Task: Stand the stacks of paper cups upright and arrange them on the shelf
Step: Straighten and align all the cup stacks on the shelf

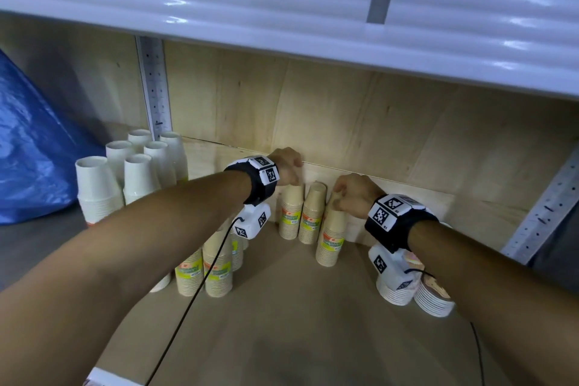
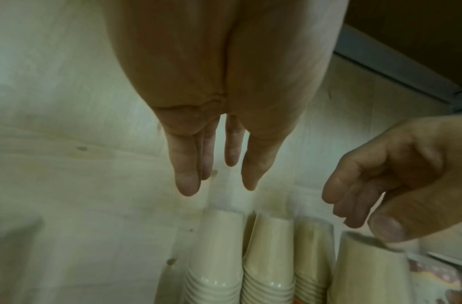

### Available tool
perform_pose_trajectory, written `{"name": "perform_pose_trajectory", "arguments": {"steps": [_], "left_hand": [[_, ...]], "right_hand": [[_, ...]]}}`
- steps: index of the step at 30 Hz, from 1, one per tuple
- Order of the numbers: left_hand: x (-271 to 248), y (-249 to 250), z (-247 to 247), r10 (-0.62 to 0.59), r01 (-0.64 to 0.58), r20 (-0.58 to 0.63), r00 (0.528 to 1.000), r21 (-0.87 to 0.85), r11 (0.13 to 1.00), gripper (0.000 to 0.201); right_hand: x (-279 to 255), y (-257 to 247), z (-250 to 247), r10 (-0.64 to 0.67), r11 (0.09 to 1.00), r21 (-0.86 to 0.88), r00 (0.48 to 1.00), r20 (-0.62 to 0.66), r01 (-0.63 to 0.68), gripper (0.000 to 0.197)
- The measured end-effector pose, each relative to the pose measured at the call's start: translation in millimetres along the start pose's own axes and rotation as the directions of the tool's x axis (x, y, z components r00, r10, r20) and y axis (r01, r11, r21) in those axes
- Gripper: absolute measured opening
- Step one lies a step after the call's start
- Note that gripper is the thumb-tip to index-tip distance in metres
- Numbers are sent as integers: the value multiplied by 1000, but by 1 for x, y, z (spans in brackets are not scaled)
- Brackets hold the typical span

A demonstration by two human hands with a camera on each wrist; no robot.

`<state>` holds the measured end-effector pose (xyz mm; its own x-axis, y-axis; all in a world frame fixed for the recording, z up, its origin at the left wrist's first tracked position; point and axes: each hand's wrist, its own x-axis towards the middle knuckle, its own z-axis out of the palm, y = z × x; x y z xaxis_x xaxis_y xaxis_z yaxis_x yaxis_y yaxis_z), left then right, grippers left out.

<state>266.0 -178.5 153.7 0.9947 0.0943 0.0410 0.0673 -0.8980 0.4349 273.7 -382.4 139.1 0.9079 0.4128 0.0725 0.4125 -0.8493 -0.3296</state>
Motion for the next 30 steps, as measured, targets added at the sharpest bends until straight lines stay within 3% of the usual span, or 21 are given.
{"name": "perform_pose_trajectory", "arguments": {"steps": [7,16,25,30], "left_hand": [[-30,-1,-45,11,-11,-41,999,16,1000,49],[-91,-26,-85,2,-2,-44,999,14,1000,44],[-148,-75,-79,-136,138,-36,990,75,988,40],[-170,-92,-64,-138,141,-34,990,81,987,35]], "right_hand": [[0,-39,-9,-70,997,5,996,-60,71,41],[-14,-109,10,-202,974,98,979,-27,203,39],[-38,-151,46,-259,954,166,965,36,250,33],[-45,-164,63,-278,939,235,957,84,253,50]]}}
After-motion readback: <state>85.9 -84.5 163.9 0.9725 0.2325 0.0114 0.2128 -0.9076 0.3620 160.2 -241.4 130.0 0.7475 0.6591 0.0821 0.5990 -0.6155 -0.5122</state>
